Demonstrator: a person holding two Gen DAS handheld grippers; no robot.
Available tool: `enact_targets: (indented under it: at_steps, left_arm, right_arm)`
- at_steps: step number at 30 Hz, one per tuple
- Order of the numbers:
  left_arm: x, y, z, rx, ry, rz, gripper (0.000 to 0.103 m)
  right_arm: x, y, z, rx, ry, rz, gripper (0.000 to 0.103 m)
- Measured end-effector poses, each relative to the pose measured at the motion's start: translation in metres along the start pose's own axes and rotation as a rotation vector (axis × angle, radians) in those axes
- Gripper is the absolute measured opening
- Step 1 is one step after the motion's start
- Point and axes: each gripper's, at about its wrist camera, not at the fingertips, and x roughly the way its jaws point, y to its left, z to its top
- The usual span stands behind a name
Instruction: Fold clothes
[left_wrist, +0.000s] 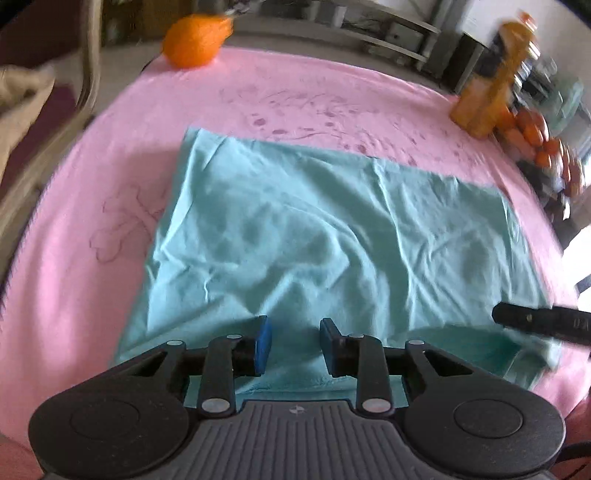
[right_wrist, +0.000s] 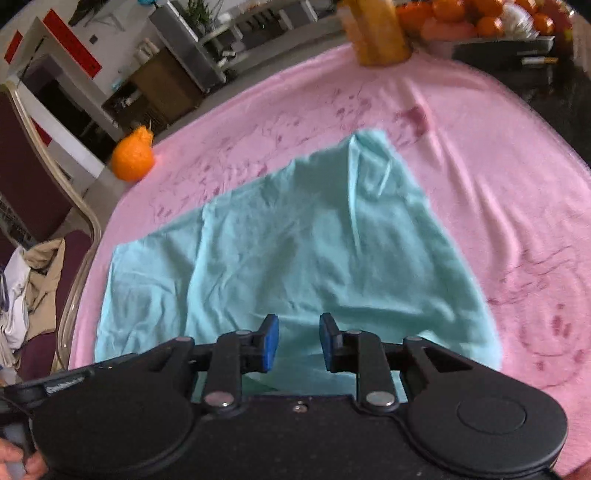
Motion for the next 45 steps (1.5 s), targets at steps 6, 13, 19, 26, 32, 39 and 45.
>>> enact_targets:
  at_steps: [6, 13, 19, 26, 32, 39, 45]
  left_arm:
    - [-0.051, 0.005, -0.044, 0.201, 0.037, -0.145, 0.022]
    - [-0.083, 0.071, -0.041, -0.113, -0.153, -0.003, 0.023]
    - [-0.069, 0.097, -0.035, -0.349, -0.088, 0.025, 0.033]
    - [-0.058, 0.095, -0.036, -0.367, -0.038, 0.016, 0.034]
    - [-0.044, 0.092, -0.037, -0.341, 0.008, 0.042, 0.016]
    - [-0.055, 0.071, -0.039, -0.185, -0.081, 0.140, 0.005]
    - [-0.045, 0.068, -0.040, -0.154, -0.015, 0.213, 0.008]
  right_arm:
    - [-0.015, -0.003, -0.020, -0.075, 0.200, 0.088, 0.034]
    - [-0.075, -0.042, -0.030, -0.022, 0.035, 0.122, 0.039]
    - [-0.078, -0.054, -0.024, 0.129, -0.061, 0.058, 0.041]
    - [-0.077, -0.081, -0.021, 0.287, -0.104, -0.035, 0.053]
    - [-0.065, -0.094, -0.023, 0.335, -0.067, -0.093, 0.041]
    - [-0.061, -0.080, -0.024, 0.254, -0.065, -0.106, 0.006]
    - [-0.068, -0.073, -0.025, 0.195, -0.111, -0.170, 0.004]
